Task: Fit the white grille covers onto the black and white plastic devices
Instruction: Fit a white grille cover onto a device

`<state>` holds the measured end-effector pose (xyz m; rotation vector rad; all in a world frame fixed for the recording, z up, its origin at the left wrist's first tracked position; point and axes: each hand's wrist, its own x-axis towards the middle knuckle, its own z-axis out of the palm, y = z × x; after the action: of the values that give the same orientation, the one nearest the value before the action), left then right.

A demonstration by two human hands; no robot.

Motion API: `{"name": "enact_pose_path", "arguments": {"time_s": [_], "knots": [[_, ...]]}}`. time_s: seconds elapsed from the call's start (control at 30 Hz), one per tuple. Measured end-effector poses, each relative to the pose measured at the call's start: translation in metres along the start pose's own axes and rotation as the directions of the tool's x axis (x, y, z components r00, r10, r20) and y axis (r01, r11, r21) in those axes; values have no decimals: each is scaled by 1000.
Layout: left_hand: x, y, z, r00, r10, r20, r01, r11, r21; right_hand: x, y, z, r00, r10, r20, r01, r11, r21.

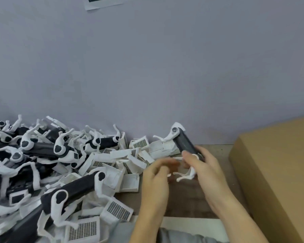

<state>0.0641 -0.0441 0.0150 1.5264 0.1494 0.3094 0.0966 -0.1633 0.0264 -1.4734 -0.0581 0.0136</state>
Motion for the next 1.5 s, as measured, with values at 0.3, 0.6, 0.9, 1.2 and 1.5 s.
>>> {"name": "enact_pose_path", "arguments": {"time_s": [0.3, 0.6, 0.9, 1.2, 1.5], "knots": [[13, 9, -1, 970, -234, -67, 171, 851, -496, -12, 9, 22, 957, -178, 229, 282, 752, -596], [12, 11, 2, 994, -36, -103, -18, 877, -481, -15, -3, 30, 903, -404, 143, 413, 730, -545], [16, 6, -1, 972, 140, -187, -168, 975, -145, -13, 9, 24, 912, -278, 302, 388, 824, -412], [1, 2, 10, 914, 323, 247, -393, 855, 338, -2, 1, 18, 956, -252, -149, 251, 968, -29], [3, -1, 13, 897, 382, 221, -440, 814, 380, -1, 5, 19, 952, -283, -116, 284, 959, -8]]}}
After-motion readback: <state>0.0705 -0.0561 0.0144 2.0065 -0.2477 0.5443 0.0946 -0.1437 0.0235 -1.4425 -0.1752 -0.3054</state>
